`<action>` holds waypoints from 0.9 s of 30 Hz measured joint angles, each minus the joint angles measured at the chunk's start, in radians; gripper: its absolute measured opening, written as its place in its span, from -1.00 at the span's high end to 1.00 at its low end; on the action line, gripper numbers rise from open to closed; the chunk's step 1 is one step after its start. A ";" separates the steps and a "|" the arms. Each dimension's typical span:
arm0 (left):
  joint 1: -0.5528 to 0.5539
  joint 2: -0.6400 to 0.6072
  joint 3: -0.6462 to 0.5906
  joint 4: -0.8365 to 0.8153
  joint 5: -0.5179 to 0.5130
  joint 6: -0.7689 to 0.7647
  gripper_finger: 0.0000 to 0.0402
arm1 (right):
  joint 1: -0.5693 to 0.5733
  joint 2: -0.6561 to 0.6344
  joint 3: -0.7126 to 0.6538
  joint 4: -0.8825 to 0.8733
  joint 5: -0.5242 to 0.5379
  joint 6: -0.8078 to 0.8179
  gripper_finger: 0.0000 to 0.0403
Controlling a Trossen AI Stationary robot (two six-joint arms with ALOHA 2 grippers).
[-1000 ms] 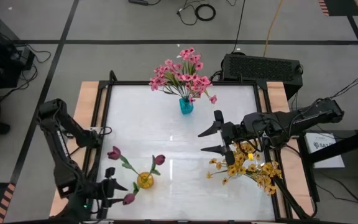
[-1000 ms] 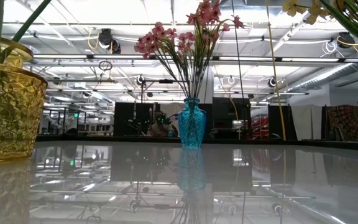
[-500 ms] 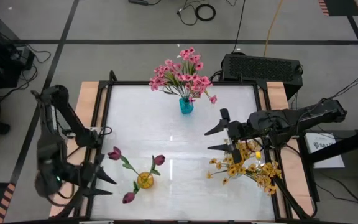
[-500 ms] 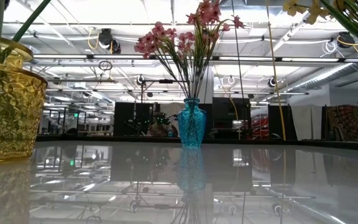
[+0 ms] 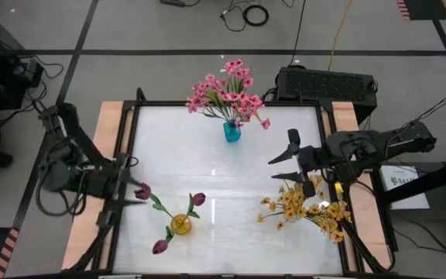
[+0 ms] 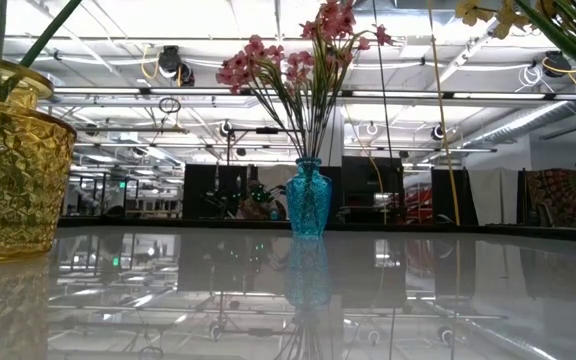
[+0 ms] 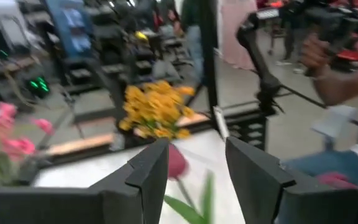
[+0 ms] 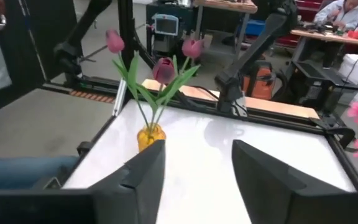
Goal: Sort flowers into vase by color
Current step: Return to Home Position
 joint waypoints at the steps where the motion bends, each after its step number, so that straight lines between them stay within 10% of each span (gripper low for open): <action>1: 0.029 -0.006 0.000 0.017 0.019 0.033 0.18 | 0.000 -0.003 0.000 -0.005 0.010 -0.006 0.16; 14: 0.528 -0.021 0.000 0.107 0.428 0.248 0.95 | -0.002 -0.118 0.000 -0.076 0.045 -0.095 0.89; 27: 0.842 -0.021 -0.124 0.154 0.671 0.222 0.99 | -0.002 -0.406 -0.218 -0.059 0.047 -0.073 0.99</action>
